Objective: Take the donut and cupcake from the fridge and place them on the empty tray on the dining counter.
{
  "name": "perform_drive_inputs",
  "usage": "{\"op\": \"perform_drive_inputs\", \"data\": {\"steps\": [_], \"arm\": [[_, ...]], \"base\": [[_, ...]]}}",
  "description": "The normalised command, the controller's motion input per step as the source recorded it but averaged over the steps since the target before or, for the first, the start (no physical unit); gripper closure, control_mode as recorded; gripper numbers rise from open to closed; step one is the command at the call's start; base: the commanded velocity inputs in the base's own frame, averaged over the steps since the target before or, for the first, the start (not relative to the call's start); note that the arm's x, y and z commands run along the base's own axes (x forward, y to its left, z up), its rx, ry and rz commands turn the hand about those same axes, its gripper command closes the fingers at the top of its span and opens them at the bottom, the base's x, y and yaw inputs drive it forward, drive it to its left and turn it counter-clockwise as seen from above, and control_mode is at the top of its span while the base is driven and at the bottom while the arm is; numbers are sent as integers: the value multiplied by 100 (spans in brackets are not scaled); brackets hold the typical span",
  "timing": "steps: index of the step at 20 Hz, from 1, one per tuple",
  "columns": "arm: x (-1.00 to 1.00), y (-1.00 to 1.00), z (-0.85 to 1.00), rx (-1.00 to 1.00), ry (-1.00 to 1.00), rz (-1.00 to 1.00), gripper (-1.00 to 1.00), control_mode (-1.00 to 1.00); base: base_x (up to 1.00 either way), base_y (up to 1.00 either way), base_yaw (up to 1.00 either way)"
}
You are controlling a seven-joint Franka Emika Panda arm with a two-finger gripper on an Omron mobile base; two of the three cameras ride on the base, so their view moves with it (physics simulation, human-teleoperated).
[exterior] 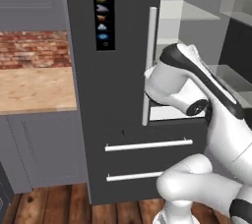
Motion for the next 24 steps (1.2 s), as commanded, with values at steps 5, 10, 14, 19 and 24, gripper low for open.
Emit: {"op": "perform_drive_inputs", "data": {"steps": [5, 10, 14, 19, 24], "arm": [[82, 11, -1, 47, 9, 0, -100, -100], [50, -3, 0, 55, 8, 0, -100, -100], [9, -71, 0, 12, 0, 0, -100, -100], [34, -57, -11, 5, 0, 5, -100, -100], [68, 3, -19, 0, 0, 21, -100, -100]], "base": [[0, 0, 0], [0, 0, 0], [0, 0, 0], [0, 0, 0], [0, 0, 0]]}}
